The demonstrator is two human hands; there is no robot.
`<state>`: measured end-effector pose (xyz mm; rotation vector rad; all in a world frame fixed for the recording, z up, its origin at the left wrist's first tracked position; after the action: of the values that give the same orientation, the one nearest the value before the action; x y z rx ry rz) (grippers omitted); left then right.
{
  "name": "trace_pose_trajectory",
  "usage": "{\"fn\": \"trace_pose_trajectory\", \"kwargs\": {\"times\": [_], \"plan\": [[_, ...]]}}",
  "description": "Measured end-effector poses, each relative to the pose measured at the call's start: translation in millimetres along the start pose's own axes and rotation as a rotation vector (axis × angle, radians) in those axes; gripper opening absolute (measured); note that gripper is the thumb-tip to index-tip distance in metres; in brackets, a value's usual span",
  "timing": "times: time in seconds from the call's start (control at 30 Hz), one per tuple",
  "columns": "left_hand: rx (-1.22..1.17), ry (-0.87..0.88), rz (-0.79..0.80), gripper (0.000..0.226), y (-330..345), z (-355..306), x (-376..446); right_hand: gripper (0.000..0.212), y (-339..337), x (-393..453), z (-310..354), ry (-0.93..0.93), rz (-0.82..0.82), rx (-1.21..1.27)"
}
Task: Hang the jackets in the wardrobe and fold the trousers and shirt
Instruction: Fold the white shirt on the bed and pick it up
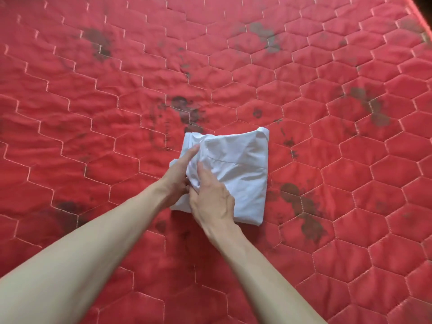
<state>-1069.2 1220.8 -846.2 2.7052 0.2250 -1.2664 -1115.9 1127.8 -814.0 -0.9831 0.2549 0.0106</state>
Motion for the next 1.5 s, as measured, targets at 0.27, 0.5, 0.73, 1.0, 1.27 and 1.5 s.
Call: {"fn": "trace_pose_trajectory", "kwargs": {"times": [0.27,0.5,0.73,1.0,1.27,1.5], "plan": [[0.305,0.307,-0.300,0.016,-50,12,26,0.040,5,-13,-32,-0.261,-0.107,0.146],[0.757,0.524,-0.623,0.007,-49,7,18,0.060,-24,48,-96,-0.193,-0.358,-0.251],[1.470,1.262,-0.306,0.056,24,23,15,0.073,27,89,-112,-0.233,-0.176,-0.478],[1.539,1.049,-0.178,0.070,-16,39,51,0.067,27,86,-117,-0.301,-0.321,-0.433],[1.661,1.136,-0.176,0.069,-33,23,42,0.063,22,54,-134,-0.383,-0.284,-0.413],[1.788,1.432,0.207,0.083,-60,74,9,0.064,26,-2,-157,-0.667,-0.186,-0.394]]}}
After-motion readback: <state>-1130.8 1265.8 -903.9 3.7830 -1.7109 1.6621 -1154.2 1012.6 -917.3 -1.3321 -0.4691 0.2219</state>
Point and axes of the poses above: each hand's wrist, its own x-axis towards the middle knuckle, its own y-axis out of the palm, z = x × y, the point moved 5 cm from there along x, towards the middle knuckle, and after that the axes turned 11 degrees about -z, right-handed, at the moved point
